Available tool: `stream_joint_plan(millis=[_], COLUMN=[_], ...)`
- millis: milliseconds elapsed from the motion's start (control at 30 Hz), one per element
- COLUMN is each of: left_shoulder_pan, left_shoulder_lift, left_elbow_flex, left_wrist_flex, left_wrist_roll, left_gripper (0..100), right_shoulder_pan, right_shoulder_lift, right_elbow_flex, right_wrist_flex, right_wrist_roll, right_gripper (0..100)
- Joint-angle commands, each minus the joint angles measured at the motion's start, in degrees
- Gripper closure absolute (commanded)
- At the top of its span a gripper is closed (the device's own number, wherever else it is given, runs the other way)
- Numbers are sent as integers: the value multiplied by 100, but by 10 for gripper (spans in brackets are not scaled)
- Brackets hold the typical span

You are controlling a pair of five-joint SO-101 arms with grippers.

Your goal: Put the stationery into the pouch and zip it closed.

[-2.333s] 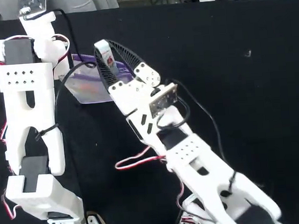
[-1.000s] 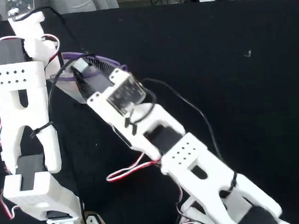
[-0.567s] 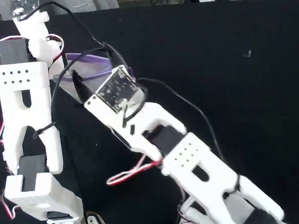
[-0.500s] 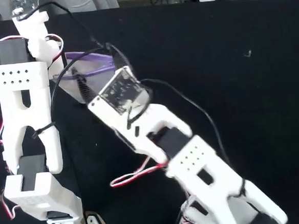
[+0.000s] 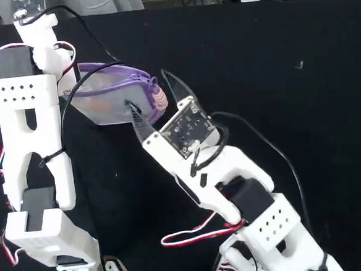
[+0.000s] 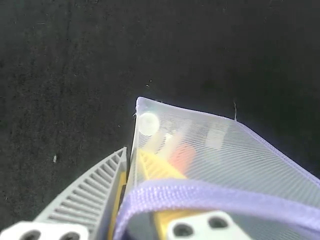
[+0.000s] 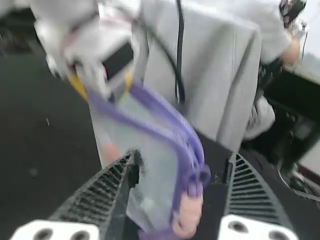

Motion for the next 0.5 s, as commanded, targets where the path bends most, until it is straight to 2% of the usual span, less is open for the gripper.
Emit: stream_joint_plan(millis=[0,133,467], left_shoulder_pan=[-57,-48,-48], left_shoulder_lift=[53,53,35], left_elbow_flex=[66,66,75], left_wrist_flex=[-88,-79,0], left_wrist_roll=[18,18,26], left_gripper=[970,970,970], right_shoulder_pan=[325,519,712], right_shoulder_lift=[-338,-532,-189], right_elbow_flex=[558,1138,2044], right_wrist_flex=[18,-202,-1846], right_wrist_roll=[316,352,352], right_gripper=[740,740,740])
